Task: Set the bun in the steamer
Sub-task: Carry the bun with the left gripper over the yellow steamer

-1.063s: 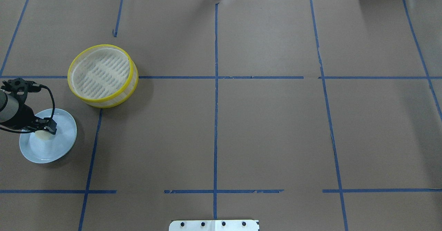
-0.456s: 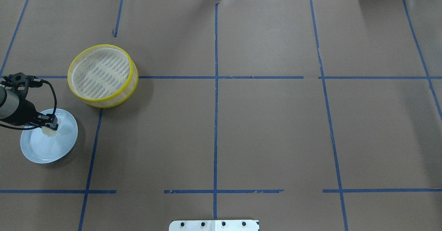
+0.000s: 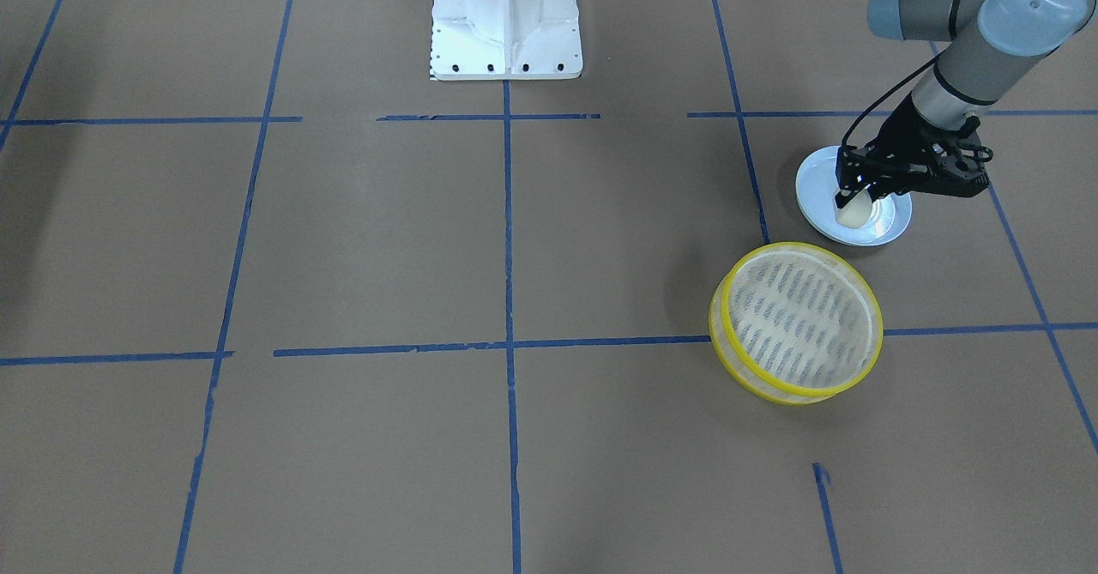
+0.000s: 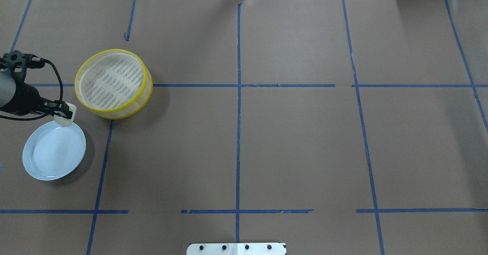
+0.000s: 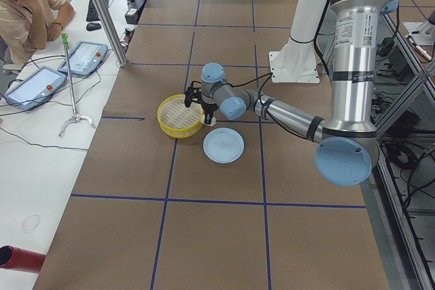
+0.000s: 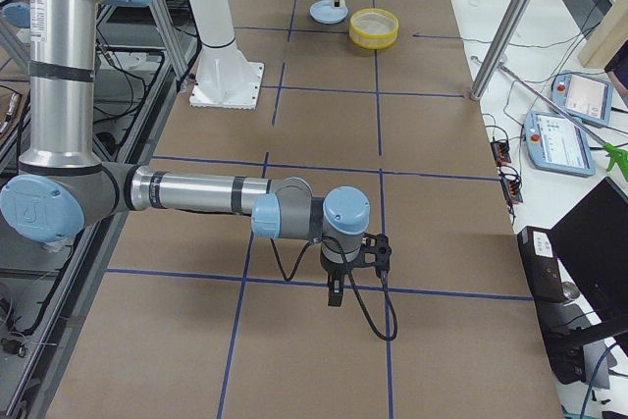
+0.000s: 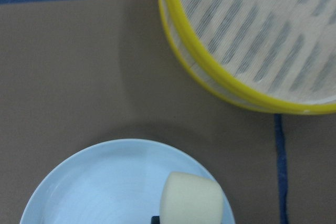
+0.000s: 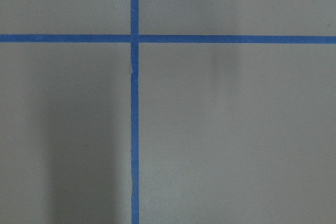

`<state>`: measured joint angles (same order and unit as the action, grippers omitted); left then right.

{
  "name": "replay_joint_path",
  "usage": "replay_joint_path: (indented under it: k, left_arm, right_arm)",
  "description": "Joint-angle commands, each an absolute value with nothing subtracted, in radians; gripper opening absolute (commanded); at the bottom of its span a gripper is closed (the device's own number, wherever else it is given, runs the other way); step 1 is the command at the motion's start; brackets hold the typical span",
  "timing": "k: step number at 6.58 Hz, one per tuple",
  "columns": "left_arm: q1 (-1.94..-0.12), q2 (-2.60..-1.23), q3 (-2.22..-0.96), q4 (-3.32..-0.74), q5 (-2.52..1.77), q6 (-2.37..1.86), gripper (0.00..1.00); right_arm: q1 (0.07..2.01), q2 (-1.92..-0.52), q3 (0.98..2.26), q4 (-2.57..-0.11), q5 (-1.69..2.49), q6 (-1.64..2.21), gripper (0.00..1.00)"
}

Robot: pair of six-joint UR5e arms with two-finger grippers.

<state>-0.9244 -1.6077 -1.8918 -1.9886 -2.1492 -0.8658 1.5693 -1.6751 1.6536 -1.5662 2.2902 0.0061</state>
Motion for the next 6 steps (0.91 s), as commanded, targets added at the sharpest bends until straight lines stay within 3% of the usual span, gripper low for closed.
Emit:
replay_joint_path:
  k: [1, 3, 6]
  left_arm:
    - [-0.945, -1.750, -1.867, -1.919, -2.149, -0.922, 0.34]
    - [-0.942, -1.868, -1.703, -1.917, -2.140, -0.936, 0.35]
    - [-0.936, -1.937, -1.553, -1.924, -2.131, -0.989, 0.37]
  right_arm:
    - [1.569, -1.675, 1.654, -1.566, 2.290, 0.006, 1.00]
    - [1.569, -1.675, 1.654, -1.566, 2.290, 0.006, 1.00]
    - [1.569, -1.675, 1.654, -1.566, 2.290, 0.006, 1.00]
